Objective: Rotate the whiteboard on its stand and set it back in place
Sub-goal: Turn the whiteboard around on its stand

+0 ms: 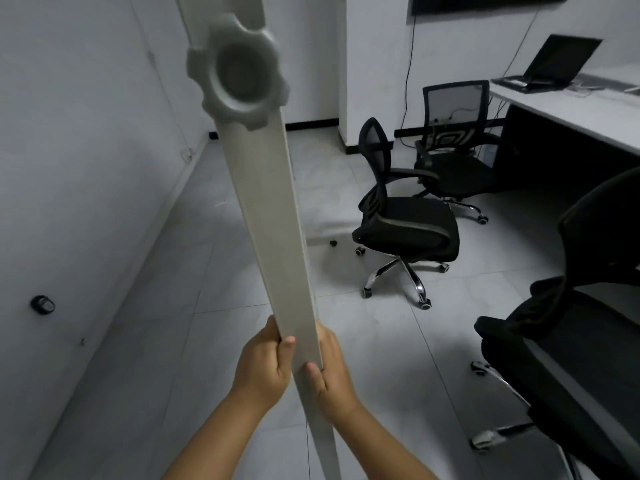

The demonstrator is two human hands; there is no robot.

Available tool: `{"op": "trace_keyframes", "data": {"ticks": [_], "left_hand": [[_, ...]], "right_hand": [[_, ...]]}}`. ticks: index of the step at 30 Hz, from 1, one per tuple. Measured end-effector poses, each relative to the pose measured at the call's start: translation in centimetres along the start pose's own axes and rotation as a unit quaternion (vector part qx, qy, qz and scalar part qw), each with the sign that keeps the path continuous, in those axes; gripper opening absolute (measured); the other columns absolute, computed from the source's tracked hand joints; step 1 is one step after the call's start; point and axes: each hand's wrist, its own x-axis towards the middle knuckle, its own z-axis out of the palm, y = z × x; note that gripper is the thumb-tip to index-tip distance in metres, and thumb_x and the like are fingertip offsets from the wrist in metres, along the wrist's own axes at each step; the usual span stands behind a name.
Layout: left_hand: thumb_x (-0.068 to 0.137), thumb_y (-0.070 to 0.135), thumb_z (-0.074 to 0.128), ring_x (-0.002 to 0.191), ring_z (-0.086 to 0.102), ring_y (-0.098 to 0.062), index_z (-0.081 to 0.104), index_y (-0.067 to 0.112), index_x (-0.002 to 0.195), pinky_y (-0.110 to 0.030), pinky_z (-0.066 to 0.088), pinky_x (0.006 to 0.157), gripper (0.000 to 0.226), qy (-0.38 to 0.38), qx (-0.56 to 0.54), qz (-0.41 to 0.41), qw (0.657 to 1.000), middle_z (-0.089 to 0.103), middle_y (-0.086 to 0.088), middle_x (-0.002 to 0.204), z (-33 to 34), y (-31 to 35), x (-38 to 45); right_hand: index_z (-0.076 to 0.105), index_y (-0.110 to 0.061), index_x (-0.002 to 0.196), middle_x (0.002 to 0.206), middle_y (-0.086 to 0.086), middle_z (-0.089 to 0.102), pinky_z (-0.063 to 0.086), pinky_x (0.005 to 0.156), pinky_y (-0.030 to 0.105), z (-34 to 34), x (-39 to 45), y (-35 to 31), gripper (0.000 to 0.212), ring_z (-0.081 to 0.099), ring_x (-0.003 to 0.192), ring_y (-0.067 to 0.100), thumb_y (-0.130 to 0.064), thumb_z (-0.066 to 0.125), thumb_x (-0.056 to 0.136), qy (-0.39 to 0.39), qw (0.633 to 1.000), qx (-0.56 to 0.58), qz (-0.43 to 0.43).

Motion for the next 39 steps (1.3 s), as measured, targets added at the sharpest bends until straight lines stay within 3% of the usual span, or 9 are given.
{"op": "trace_keyframes", "data": {"ticks": [2, 6, 9, 14, 20, 23, 27, 33, 39], "left_hand": [[0.064, 0.082, 0.011, 0.092, 0.046, -0.020, 0.054, -0.010, 0.099, -0.010, 0.040, 0.068, 0.107, 0.024, -0.040, -0.053, 0.998, 0.063, -0.020, 0.083, 0.4, -0.3, 1.1], [0.068, 0.078, 0.013, 0.089, 0.046, -0.022, 0.053, -0.018, 0.093, -0.025, 0.039, 0.067, 0.108, 0.070, -0.040, -0.089, 0.993, 0.064, -0.037, 0.080, 1.4, -2.1, 4.2], [0.071, 0.075, 0.011, 0.089, 0.045, -0.024, 0.054, -0.020, 0.090, -0.022, 0.037, 0.068, 0.106, 0.094, -0.001, -0.114, 0.989, 0.064, -0.040, 0.078, 1.8, -3.0, 7.3], [0.062, 0.058, 0.017, 0.092, 0.058, -0.033, 0.051, -0.001, 0.102, -0.022, 0.035, 0.072, 0.079, 0.100, 0.022, -0.150, 0.983, 0.061, -0.025, 0.100, 2.2, -5.7, 13.8], [0.091, 0.019, 0.033, 0.102, 0.053, -0.025, 0.049, 0.006, 0.107, -0.026, 0.036, 0.079, 0.026, 0.050, 0.041, -0.152, 0.986, 0.057, -0.017, 0.111, 1.9, -10.1, 22.8], [0.091, 0.021, 0.033, 0.100, 0.055, -0.025, 0.049, 0.007, 0.105, -0.028, 0.040, 0.080, 0.025, 0.028, 0.050, -0.144, 0.988, 0.059, -0.017, 0.110, 1.6, -12.9, 27.7], [0.091, 0.028, 0.032, 0.096, 0.057, -0.029, 0.048, 0.006, 0.104, -0.040, 0.048, 0.083, 0.030, -0.004, 0.041, -0.144, 0.989, 0.060, -0.019, 0.106, 1.2, -15.9, 33.7], [0.091, 0.025, 0.034, 0.086, 0.051, -0.014, 0.046, 0.011, 0.106, -0.009, 0.037, 0.061, 0.024, -0.032, 0.043, -0.112, 0.992, 0.059, -0.013, 0.108, 1.1, -21.2, 43.6], [0.091, 0.022, 0.035, 0.095, 0.057, -0.028, 0.048, 0.009, 0.104, -0.026, 0.040, 0.069, 0.023, 0.001, 0.050, -0.115, 0.992, 0.061, -0.016, 0.106, 1.6, -27.0, 53.2]], "right_hand": [[0.034, -0.032, 0.123, 0.118, 0.006, 0.050, 0.039, 0.093, 0.024, 0.6, 1.4, 1.1, 0.075, 0.043, 0.108, 0.012, -0.082, 0.015, 0.070, -0.021, 1.000, 0.001, 0.008], [0.027, -0.012, 0.136, 0.134, 0.013, 0.042, 0.039, 0.097, 0.050, 1.9, 4.9, 3.9, 0.100, 0.039, 0.119, 0.024, -0.084, 0.012, 0.068, -0.052, 0.997, -0.041, 0.035], [0.027, -0.009, 0.135, 0.133, 0.012, 0.042, 0.039, 0.098, 0.048, 2.0, 8.5, 5.3, 0.099, 0.039, 0.118, 0.019, -0.082, 0.013, 0.070, -0.054, 0.997, -0.038, 0.025], [0.022, -0.010, 0.137, 0.140, 0.010, 0.035, 0.034, 0.105, 0.047, 1.8, 15.8, 8.0, 0.099, 0.032, 0.127, 0.020, -0.083, 0.016, 0.070, -0.085, 0.996, -0.033, 0.008], [0.015, -0.011, 0.139, 0.141, 0.008, 0.031, 0.030, 0.108, 0.045, 2.3, 25.5, 11.2, 0.099, 0.028, 0.130, 0.016, -0.083, 0.017, 0.070, -0.131, 0.991, -0.030, 0.006], [0.016, -0.012, 0.139, 0.139, 0.005, 0.034, 0.032, 0.108, 0.037, 3.0, 30.6, 12.5, 0.099, 0.030, 0.129, 0.009, -0.083, 0.019, 0.069, -0.141, 0.990, -0.022, 0.014], [0.034, -0.013, 0.129, 0.120, -0.016, 0.046, 0.033, 0.090, 0.001, 3.2, 36.9, 12.1, 0.081, 0.041, 0.113, -0.012, -0.073, 0.031, 0.075, -0.163, 0.986, 0.032, 0.003], [0.042, -0.031, 0.115, 0.107, -0.008, 0.056, 0.039, 0.072, -0.002, 4.1, 47.1, 14.4, 0.051, 0.049, 0.098, -0.017, -0.056, 0.041, 0.071, -0.163, 0.984, -0.004, 0.067], [0.040, -0.022, 0.127, 0.114, -0.014, 0.053, 0.037, 0.076, -0.003, 5.9, 57.5, 18.5, 0.079, 0.046, 0.100, -0.023, -0.074, 0.041, 0.068, -0.187, 0.980, -0.005, 0.069]]}}
